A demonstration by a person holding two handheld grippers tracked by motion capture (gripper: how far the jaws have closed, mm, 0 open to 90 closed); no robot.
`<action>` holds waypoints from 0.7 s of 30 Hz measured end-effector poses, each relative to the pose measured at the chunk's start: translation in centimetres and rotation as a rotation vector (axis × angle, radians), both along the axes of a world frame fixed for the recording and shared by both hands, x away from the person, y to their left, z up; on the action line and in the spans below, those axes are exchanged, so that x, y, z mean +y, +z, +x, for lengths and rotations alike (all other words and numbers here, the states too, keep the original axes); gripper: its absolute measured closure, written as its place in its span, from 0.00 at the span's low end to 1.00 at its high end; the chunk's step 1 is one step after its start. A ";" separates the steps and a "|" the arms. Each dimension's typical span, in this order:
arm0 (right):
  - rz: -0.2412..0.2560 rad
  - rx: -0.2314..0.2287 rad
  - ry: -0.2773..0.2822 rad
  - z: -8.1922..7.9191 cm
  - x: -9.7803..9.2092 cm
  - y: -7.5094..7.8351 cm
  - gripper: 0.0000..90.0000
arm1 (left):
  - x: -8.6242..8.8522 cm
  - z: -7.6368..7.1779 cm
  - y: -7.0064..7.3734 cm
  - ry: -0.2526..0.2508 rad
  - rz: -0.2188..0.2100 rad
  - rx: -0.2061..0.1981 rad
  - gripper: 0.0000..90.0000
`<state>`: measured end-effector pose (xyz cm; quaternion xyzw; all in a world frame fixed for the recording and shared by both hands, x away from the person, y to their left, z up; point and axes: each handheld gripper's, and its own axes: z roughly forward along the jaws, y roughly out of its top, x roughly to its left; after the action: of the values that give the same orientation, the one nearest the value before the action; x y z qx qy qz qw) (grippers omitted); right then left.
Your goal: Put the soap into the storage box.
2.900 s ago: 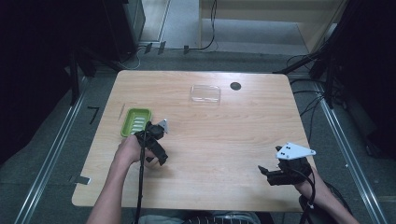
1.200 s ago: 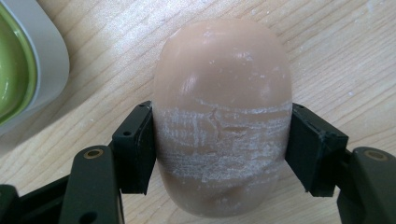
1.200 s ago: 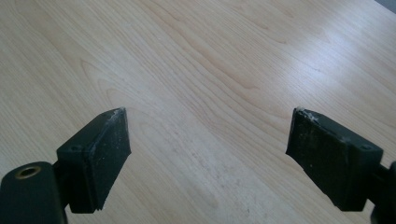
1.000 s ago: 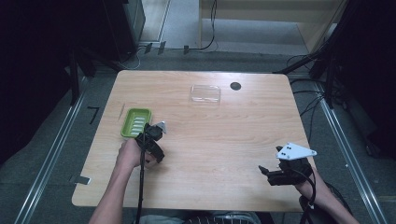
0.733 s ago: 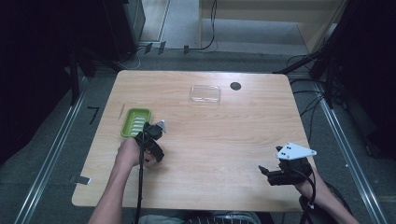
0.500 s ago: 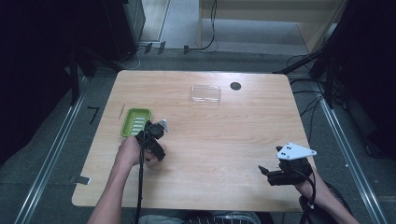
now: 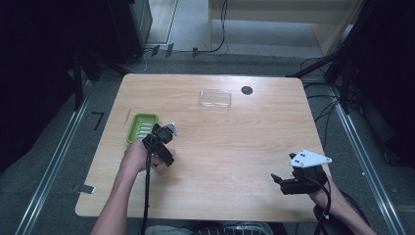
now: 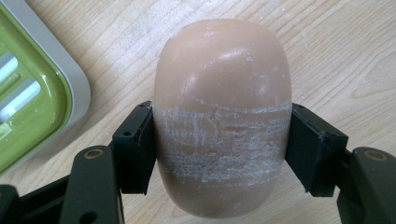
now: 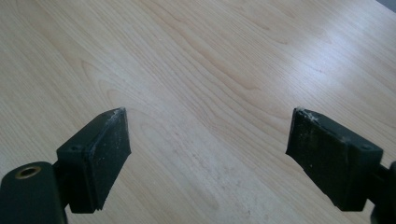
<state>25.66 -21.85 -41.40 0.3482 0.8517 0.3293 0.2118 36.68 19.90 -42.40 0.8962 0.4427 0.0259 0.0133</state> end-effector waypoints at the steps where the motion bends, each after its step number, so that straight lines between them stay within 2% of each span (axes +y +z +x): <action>1: 0.000 0.000 0.000 0.0 0.0 0.0 0.15 | 0.0 0.0 0.0 0.003 -0.002 -0.002 0.38; 21: -0.005 -0.001 0.001 0.1 0.1 0.0 0.15 | 0.2 0.3 1.2 0.009 -0.013 -0.043 0.38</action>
<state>25.71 -21.70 -41.40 0.3469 0.8527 0.3275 0.2131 36.95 20.15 -41.19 0.8932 0.4467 0.0422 0.0286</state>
